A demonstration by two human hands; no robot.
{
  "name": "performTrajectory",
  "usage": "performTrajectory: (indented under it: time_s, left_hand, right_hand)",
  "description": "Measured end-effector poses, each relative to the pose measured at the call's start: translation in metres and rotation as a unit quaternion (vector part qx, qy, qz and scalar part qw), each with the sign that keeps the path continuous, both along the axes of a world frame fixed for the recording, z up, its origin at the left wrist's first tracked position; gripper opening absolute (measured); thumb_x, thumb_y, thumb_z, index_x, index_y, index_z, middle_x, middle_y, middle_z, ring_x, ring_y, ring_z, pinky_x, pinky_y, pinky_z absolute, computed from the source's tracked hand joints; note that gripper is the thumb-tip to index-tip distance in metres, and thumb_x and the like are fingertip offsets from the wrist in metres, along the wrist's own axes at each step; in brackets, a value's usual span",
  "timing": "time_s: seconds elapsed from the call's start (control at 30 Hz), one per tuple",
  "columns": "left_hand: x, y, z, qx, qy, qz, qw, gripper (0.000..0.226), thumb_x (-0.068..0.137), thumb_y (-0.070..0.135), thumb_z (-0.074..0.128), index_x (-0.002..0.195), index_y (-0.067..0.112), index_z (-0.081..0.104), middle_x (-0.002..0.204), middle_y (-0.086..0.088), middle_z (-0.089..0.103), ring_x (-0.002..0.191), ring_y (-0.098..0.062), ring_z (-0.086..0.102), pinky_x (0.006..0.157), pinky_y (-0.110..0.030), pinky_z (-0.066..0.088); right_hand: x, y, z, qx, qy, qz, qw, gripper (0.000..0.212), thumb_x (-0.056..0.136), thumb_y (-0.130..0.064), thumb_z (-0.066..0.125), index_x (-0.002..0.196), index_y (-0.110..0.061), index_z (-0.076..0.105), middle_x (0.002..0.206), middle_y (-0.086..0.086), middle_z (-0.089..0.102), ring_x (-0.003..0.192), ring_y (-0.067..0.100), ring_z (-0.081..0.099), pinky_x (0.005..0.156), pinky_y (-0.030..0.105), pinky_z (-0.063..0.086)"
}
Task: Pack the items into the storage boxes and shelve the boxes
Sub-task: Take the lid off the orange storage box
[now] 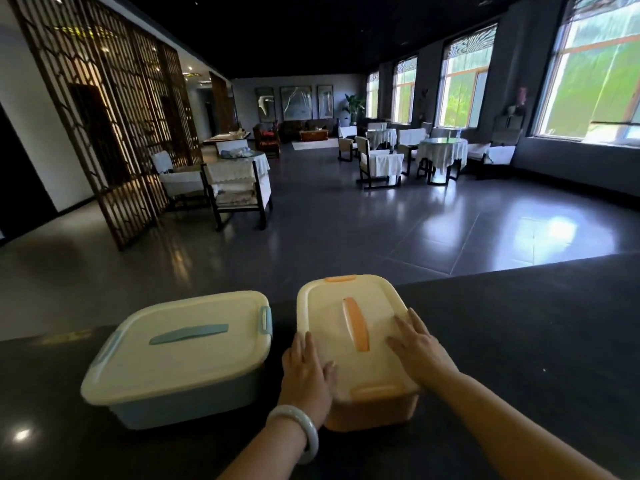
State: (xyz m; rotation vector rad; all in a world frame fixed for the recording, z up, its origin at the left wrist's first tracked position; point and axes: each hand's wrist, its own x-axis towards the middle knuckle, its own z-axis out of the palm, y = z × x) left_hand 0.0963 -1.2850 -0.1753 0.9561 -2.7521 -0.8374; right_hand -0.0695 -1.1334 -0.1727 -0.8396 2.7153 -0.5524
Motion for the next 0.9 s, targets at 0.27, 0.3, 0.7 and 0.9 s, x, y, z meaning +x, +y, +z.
performTrajectory:
  time_s: [0.27, 0.3, 0.7, 0.9]
  left_hand:
    - [0.029, 0.02, 0.002, 0.074, 0.022, 0.09, 0.993, 0.054, 0.102, 0.041, 0.022, 0.15, 0.045, -0.004, 0.118, -0.003, 0.031, 0.085, -0.013, 0.053, 0.08, -0.03, 0.043]
    - [0.04, 0.021, 0.001, 0.077, 0.015, 0.088, 0.993, 0.054, 0.102, 0.041, 0.021, 0.149, 0.046, -0.004, 0.127, -0.006, 0.033, 0.097, -0.017, 0.054, 0.087, -0.031, 0.042]
    - [0.218, 0.038, 0.004, 0.132, 0.038, 0.158, 0.978, 0.052, 0.102, 0.041, 0.033, 0.151, 0.033, 0.019, 0.152, 0.011, 0.033, 0.137, -0.01, 0.035, 0.11, -0.024, 0.024]
    - [0.307, 0.035, 0.001, 0.091, 0.038, 0.236, 0.967, 0.045, 0.102, 0.038, 0.034, 0.147, 0.034, 0.029, 0.145, 0.017, 0.036, 0.125, -0.003, 0.04, 0.103, -0.02, 0.028]
  right_hand:
    - [0.036, 0.017, 0.0, -0.049, -0.014, -0.041, 0.998, 0.06, 0.103, -0.03, 0.031, 0.151, -0.03, -0.005, 0.159, 0.003, -0.005, 0.125, 0.026, 0.045, 0.092, 0.035, 0.051]
    - [0.046, 0.022, 0.001, -0.046, -0.003, -0.034, 0.998, 0.061, 0.103, -0.029, 0.033, 0.152, -0.028, -0.003, 0.159, 0.004, -0.005, 0.125, 0.026, 0.045, 0.091, 0.032, 0.05]
    - [0.137, 0.036, 0.008, -0.108, 0.023, 0.042, 0.993, 0.059, 0.097, -0.043, 0.043, 0.148, -0.025, 0.02, 0.154, -0.002, 0.022, 0.137, 0.023, 0.026, 0.106, 0.041, 0.036]
    - [0.205, -0.007, -0.006, -0.042, 0.055, 0.165, 0.984, 0.072, 0.095, -0.057, 0.028, 0.152, -0.03, -0.006, 0.159, -0.008, -0.011, 0.145, 0.016, -0.017, 0.116, 0.041, -0.004]
